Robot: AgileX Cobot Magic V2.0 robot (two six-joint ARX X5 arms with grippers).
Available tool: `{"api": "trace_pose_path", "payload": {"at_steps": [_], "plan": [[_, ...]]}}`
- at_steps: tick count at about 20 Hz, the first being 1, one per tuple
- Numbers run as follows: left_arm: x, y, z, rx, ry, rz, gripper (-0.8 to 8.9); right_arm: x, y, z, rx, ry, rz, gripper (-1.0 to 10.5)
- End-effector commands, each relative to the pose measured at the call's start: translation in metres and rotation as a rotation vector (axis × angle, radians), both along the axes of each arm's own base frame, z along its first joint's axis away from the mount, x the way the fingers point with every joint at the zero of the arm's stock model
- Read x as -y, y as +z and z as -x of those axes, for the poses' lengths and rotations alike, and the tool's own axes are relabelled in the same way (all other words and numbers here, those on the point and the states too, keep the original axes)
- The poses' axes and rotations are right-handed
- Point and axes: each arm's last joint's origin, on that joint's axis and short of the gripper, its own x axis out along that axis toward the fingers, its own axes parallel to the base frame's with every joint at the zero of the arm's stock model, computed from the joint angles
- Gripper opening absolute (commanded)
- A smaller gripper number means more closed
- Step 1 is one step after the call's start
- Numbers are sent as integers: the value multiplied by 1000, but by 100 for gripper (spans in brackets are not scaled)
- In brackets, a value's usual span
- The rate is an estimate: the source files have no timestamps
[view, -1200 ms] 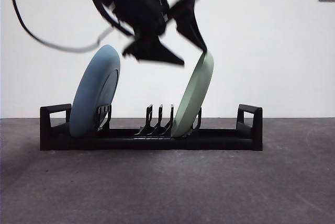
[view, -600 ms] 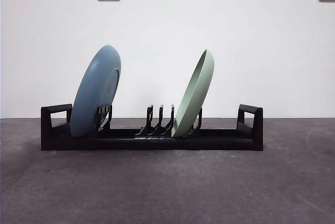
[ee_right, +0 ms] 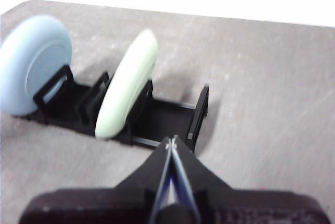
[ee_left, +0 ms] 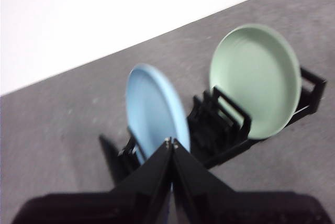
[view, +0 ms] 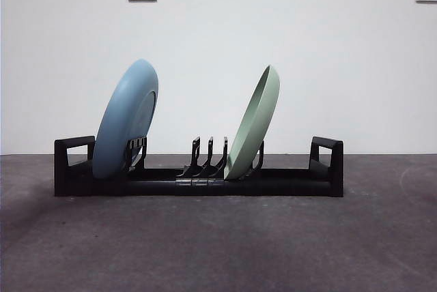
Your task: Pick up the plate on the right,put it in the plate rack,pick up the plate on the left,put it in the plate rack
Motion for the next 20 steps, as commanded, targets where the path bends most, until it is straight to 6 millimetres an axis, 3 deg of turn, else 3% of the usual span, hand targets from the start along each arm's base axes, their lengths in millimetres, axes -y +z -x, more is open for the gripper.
{"api": "trace_pose_path", "payload": {"at_steps": [1,4,7,12,20], "plan": [[-12,-33,17,-24,54,96,-8,3,-22,7,-10,-12,-31,-16],[-23,-54,33,-7,79,141,-8,6,-38,13,-12,-39,-19,-12],[-25,-52,36,12,72,160,-3,6,-42,9,-39,-107,-15,2],[-26,-59,37,-48,78,117,-3,2,-49,-4,-196,-292,-329,2],[-26,-61,38,-65,79,105,-3,1,-52,-7,-220,-298,-315,2]]}}
